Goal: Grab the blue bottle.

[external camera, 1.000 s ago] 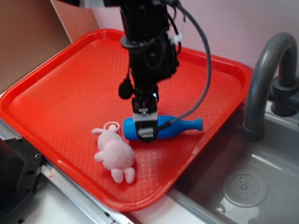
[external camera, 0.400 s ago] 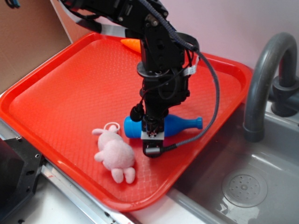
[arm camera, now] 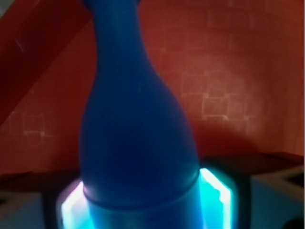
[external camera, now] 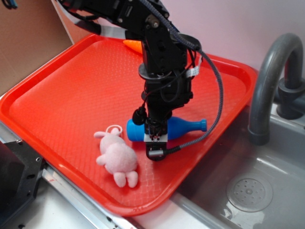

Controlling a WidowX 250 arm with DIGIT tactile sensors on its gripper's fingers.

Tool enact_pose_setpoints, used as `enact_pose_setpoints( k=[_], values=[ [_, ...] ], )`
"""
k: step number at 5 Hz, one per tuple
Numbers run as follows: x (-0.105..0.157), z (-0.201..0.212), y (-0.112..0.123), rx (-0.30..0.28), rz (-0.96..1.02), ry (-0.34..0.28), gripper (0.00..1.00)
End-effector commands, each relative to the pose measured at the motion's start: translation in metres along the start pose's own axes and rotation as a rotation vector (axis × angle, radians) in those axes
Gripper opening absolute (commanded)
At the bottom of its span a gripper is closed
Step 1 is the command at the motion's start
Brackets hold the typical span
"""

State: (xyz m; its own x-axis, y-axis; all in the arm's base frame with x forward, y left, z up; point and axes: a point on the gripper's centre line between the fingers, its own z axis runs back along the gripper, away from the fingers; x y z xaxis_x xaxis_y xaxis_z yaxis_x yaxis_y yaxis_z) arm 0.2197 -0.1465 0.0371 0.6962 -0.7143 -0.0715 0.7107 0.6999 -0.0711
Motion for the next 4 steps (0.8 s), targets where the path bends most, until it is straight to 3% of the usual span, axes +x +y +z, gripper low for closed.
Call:
enact_pose_setpoints(
  k=[1,2,3,4],
  values=[
    [-0.013,0.075,0.019,0.044,0.188,-0.174,0.00],
    [-0.034,0.126,0.033,0.131,0.343,-0.245,0.00],
    [-0.063,0.159,0.054,0.093,0.497,-0.295,0.00],
    [-0.096,0.188,0.062,0.151,0.694,-0.314,0.00]
  ],
)
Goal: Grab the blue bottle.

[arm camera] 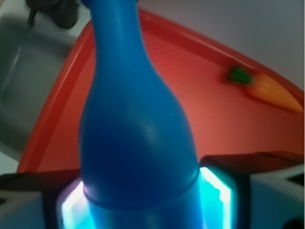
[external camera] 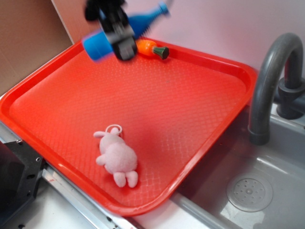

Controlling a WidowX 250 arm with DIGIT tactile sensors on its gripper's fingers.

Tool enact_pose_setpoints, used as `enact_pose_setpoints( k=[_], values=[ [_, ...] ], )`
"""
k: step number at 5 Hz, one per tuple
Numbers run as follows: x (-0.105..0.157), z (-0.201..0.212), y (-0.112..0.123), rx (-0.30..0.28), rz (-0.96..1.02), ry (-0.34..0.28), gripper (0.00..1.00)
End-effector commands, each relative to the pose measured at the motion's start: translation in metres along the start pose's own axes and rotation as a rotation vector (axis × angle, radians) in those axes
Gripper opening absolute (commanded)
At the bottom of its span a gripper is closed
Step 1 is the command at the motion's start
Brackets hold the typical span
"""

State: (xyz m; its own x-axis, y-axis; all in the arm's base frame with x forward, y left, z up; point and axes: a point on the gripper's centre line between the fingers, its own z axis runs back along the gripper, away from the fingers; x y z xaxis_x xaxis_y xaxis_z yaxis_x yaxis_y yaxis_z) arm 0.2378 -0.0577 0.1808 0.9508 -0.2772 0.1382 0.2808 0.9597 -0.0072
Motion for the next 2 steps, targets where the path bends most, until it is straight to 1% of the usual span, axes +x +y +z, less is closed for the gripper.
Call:
enact_pose_setpoints(
  k=[1,2],
  values=[
    [-0.0404,0.0692,0.0215,0.099,0.310,-0.110,0.00],
    [-0.0455,0.0733,0.0192,0.090,0.322,-0.090,0.00]
  ],
)
